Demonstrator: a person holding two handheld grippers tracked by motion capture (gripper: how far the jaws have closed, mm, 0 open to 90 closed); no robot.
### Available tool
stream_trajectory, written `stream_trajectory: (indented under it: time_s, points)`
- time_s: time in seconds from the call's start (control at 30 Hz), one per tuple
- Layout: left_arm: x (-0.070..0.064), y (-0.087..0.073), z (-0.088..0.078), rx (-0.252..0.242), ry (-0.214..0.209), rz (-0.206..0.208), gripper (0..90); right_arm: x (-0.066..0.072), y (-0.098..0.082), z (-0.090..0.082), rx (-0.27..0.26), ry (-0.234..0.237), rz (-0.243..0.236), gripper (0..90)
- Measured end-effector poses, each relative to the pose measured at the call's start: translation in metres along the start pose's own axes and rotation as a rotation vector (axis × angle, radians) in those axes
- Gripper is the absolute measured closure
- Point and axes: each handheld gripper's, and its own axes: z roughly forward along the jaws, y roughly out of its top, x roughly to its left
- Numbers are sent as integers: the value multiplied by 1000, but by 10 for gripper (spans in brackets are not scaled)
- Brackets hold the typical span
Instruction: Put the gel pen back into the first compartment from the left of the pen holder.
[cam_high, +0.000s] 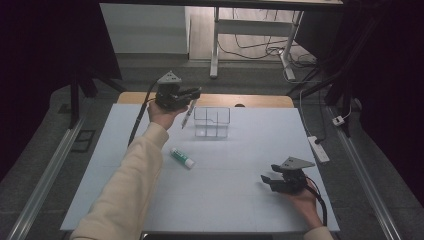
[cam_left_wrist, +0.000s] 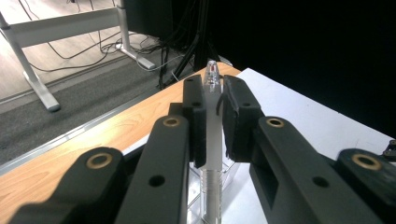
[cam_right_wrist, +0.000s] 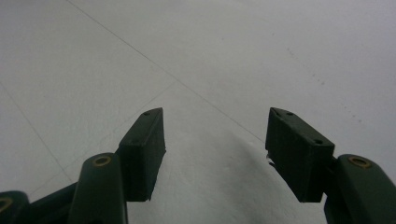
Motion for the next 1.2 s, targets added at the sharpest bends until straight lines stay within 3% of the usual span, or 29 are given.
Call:
stream_trajectory:
  time_s: [0.27, 0.77, 1.0, 1.2]
  points:
    - [-1, 10, 7, -2, -3, 6, 801, 0, 0, -1, -8, 1, 3, 369]
    - [7, 19, 26, -11, -10, -26, 801, -2, -2, -3, -12, -1, 12, 368]
    - [16, 17, 40, -1, -3, -35, 801, -3, -3, -3, -8, -5, 21, 368]
    - [25, 15, 50, -13, -2, -72, 801, -3, -4, -3, 1, -8, 19, 368]
